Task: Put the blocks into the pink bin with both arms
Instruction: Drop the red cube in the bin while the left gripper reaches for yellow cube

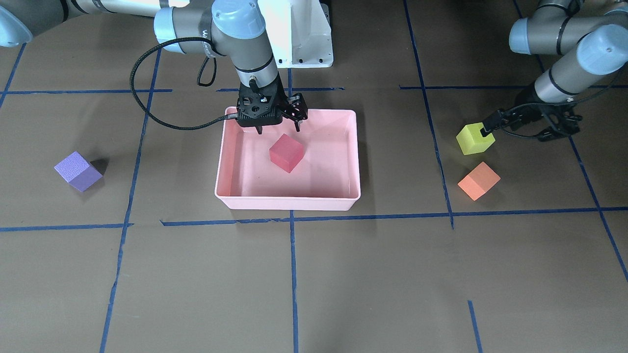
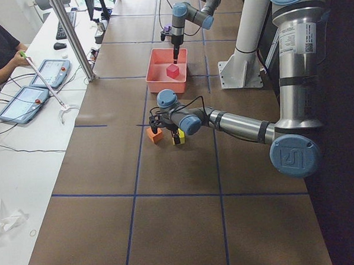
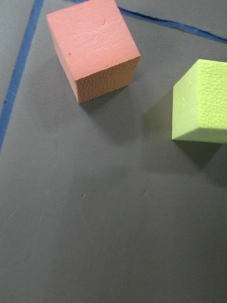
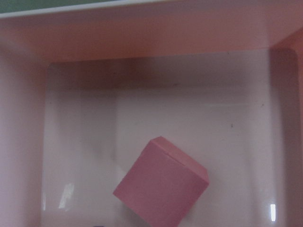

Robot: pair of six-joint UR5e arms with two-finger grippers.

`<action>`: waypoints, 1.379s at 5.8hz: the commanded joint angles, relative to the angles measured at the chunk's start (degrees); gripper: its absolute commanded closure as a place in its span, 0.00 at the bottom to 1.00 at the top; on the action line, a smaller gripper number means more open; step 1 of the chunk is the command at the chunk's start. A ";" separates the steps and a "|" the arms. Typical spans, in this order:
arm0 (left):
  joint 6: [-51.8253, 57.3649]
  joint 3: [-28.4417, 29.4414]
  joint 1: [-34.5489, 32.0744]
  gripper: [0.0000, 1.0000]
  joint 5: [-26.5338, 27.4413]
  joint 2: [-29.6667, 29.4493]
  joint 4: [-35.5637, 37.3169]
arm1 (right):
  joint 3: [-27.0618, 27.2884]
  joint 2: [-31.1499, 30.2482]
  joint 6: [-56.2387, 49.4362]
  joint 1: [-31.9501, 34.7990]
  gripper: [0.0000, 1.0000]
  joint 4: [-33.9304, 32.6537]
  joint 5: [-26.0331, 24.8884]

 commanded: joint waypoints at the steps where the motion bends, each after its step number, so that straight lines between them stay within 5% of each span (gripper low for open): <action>1: -0.47 0.92 1.80 0.00 0.60 -1.05 -0.02 | 3.08 -0.07 -0.13 1.82 0.00 -0.56 0.49; 2: -0.47 1.10 2.50 0.00 0.60 -1.57 -0.02 | 6.06 -1.03 -0.22 3.83 0.00 -0.74 1.72; 4: -0.38 2.94 4.16 0.02 3.30 -1.84 -0.02 | 17.46 -13.88 -3.53 13.38 0.00 -1.88 13.09; 5: -0.47 2.86 4.26 0.33 3.23 -1.93 -0.10 | 18.48 -18.57 -8.69 17.00 0.00 -1.80 15.50; 6: -0.73 2.16 4.26 0.78 3.06 -2.10 -0.11 | 18.31 -22.79 -9.70 19.21 0.00 -1.19 15.18; 7: -1.34 -1.15 4.26 0.95 2.53 -2.63 -0.11 | 18.40 -27.27 -16.50 23.32 0.00 -0.92 15.53; 8: -5.61 -5.88 4.26 0.95 2.53 -6.38 0.85 | 18.05 -31.23 -25.53 27.19 0.00 -1.09 15.79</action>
